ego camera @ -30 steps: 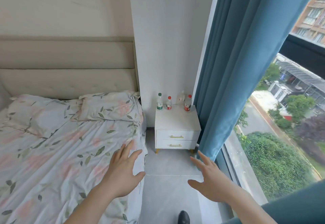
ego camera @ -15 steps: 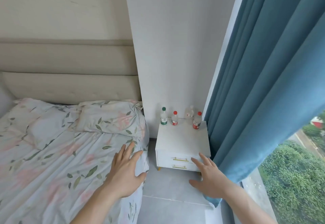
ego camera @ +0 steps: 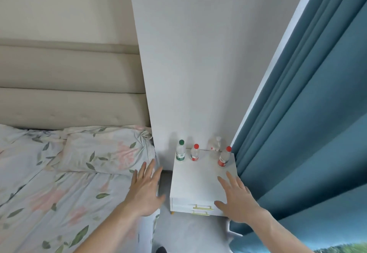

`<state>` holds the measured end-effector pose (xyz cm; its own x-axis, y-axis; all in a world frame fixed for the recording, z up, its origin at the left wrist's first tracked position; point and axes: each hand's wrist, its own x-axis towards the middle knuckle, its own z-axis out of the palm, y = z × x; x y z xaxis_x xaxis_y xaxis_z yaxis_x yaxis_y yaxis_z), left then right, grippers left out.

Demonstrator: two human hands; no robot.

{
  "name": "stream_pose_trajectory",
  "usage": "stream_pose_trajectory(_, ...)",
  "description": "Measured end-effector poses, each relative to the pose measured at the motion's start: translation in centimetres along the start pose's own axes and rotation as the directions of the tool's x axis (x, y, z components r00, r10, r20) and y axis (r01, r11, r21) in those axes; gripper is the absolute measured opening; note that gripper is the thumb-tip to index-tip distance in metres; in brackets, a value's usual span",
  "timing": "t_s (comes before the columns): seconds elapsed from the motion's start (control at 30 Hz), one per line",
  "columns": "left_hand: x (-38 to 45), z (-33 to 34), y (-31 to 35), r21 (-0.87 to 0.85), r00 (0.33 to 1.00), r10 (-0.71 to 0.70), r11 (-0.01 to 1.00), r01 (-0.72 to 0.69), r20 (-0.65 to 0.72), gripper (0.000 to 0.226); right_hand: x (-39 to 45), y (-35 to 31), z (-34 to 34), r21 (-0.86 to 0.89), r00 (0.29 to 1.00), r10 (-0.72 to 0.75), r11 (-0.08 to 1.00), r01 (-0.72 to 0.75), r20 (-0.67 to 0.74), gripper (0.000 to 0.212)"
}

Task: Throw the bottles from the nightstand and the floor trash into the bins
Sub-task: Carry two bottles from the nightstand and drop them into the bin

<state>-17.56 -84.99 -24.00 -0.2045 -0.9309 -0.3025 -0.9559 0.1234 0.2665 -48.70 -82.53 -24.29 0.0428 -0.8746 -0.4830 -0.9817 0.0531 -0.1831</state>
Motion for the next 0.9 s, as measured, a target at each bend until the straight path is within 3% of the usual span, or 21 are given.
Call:
stream_pose_trajectory(0.37, 15.4, 0.2, -0.9, 0.086, 0.992, -0.006, 0.996, -0.006, 0.129, 0.084, 14.0, 1.5, -2.0, -0.080, 0.998, 0.043, 0.996, -0.040, 0.042, 0.081)
stream_pose_trajectory(0.6, 24.9, 1.5, 0.3, 0.122, 0.964, -0.090, 0.991, 0.061, 0.250, 0.083, 25.6, 3.0, -2.5, -0.134, 0.975, -0.006, 0.990, 0.037, 0.221, 0.080)
stream_pose_trajectory(0.9, 36.7, 5.5, 1.8, 0.127, 0.927, -0.121, 0.989, 0.081, 0.356, 0.075, 39.9, 1.8, -0.5, -0.193, 0.945, -0.101, 0.967, 0.167, 0.312, 0.079)
